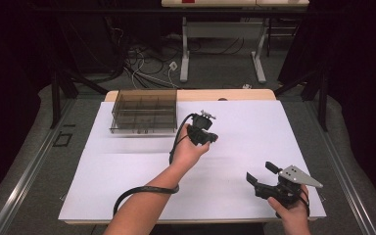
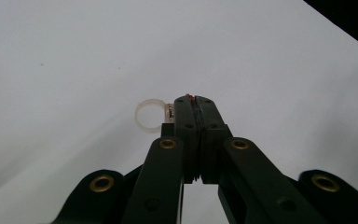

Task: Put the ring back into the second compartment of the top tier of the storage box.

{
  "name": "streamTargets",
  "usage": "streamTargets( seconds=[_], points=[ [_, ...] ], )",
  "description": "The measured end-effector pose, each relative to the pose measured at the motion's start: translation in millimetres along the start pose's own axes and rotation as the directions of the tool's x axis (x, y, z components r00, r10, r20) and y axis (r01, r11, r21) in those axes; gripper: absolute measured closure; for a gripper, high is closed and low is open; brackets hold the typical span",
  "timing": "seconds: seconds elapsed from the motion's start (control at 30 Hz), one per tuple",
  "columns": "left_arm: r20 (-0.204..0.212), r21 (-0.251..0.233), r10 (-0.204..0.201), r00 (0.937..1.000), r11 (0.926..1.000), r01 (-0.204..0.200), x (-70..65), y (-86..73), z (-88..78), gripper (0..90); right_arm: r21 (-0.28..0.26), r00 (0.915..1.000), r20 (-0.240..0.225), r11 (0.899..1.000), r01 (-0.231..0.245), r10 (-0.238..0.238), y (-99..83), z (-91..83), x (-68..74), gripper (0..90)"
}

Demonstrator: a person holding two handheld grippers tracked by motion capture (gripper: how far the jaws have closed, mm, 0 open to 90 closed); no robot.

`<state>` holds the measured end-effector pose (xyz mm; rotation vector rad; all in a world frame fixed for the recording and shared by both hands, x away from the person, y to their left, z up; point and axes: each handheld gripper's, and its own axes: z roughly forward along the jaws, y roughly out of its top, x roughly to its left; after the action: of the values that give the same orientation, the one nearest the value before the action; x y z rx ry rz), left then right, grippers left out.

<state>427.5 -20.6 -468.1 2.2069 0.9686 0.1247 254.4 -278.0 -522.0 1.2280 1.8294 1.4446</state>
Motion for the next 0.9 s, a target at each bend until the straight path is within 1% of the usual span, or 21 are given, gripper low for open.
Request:
streamTargets(
  seconds=[0.03,0.07,0.1,0.13,0.23,0.27,0.33,0.4,0.6,0.63,0.8,0.9],
  points=[
    [-0.001,-0.001,0.0,1.0,1.0,0.0,0.9,0.7,-2.2,89.4,-0.001,1.0,-0.002,1.0,0.0,0.0,-0.1,0.2,0.0,15.0],
    [-0.015,-0.012,0.0,0.9999,0.9999,0.0,2.5,2.0,-5.8,89.4,0.004,1.0,-0.003,1.0,0.0,0.0,0.0,0.1,0.4,15.0],
    [-0.015,-0.012,0.0,0.9999,0.9999,0.0,2.5,2.0,-5.8,89.4,0.004,1.0,-0.004,1.0,0.007,-0.007,-0.1,0.2,-0.1,15.0],
    [-0.019,-0.02,-0.006,0.9998,0.9998,0.005,3.7,3.0,-9.4,89.4,0.004,1.0,-0.005,1.0,0.006,-0.006,-0.2,0.3,0.0,15.0],
    [-0.021,-0.019,-0.009,0.9997,0.9998,0.008,5.1,4.4,-13.5,89.4,0.004,1.0,-0.006,1.0,0.002,-0.002,-0.2,0.3,0.4,15.0],
    [-0.026,-0.031,-0.005,0.9996,0.9995,0.004,5.9,4.6,-14.8,89.4,0.004,1.0,-0.006,1.0,0.002,-0.002,-0.2,0.4,0.4,15.0],
    [-0.03,-0.036,-0.009,0.9995,0.9993,0.008,7.1,5.6,-18.2,89.4,0.004,1.0,-0.006,1.0,0.002,-0.001,-0.2,0.4,0.3,15.0],
    [-0.036,-0.034,-0.001,0.9993,0.9994,0.0,10.0,6.8,-23.0,89.4,0.006,1.0,-0.006,1.0,-0.001,0.001,-0.3,0.4,0.3,15.0],
    [-0.041,-0.052,-0.012,0.9991,0.9986,0.01,12.8,6.5,-26.4,89.4,0.011,1.0,-0.005,1.0,0.003,-0.003,-0.4,0.2,-0.2,15.0],
    [-0.047,-0.054,-0.012,0.9988,0.9985,0.009,14.3,6.4,-27.9,89.4,0.012,1.0,-0.005,1.0,0.003,-0.003,-0.5,0.2,-0.2,15.0],
    [-0.046,-0.045,-0.014,0.9988,0.9989,0.012,17.6,5.8,-31.8,89.4,0.014,1.0,-0.006,1.0,0.002,-0.002,-0.6,0.4,-0.2,15.0],
    [-0.052,-0.055,-0.02,0.9984,0.9983,0.017,20.0,5.1,-34.7,89.4,0.014,1.0,-0.005,1.0,0.003,-0.003,-0.6,0.3,0.0,15.0]
  ],
)
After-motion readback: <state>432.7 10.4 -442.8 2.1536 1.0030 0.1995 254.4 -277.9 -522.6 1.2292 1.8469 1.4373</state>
